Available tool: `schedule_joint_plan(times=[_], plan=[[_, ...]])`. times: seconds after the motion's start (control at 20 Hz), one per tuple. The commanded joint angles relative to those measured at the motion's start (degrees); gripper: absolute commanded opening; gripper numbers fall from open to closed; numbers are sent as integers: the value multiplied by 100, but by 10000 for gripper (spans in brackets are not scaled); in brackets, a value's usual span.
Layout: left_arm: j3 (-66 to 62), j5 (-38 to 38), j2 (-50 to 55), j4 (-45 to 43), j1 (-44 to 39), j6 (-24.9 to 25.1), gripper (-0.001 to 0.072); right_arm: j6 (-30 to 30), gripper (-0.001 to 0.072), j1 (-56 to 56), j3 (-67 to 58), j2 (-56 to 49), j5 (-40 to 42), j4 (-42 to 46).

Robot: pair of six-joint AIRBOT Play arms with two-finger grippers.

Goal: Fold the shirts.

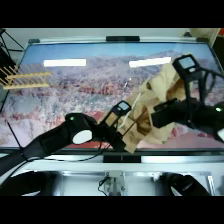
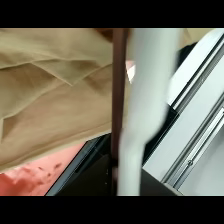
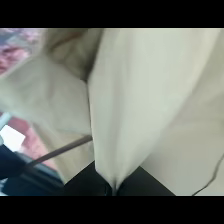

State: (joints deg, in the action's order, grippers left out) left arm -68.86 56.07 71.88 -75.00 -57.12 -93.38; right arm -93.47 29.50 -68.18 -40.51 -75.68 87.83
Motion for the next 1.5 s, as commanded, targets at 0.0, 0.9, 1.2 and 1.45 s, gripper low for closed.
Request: schedule_joint_plan(times=[0.0, 0.9, 1.2, 1.45], plan=[[-4, -138, 2, 52, 184, -28, 46, -385, 58, 9, 0, 420, -254, -378], [-4, 1650, -380, -411, 186, 1777, 46, -337, 651, -551, -1665, -205, -1005, 3711], [0, 2020, -367, -953, 579, 2420, 46, 2068, 651, -2977, -1661, -1561, -1644, 188], [0, 1749, -295, -946, 1069, 3416, 46, 6675, 651, -3556, -1661, -1930, -1565, -455]])
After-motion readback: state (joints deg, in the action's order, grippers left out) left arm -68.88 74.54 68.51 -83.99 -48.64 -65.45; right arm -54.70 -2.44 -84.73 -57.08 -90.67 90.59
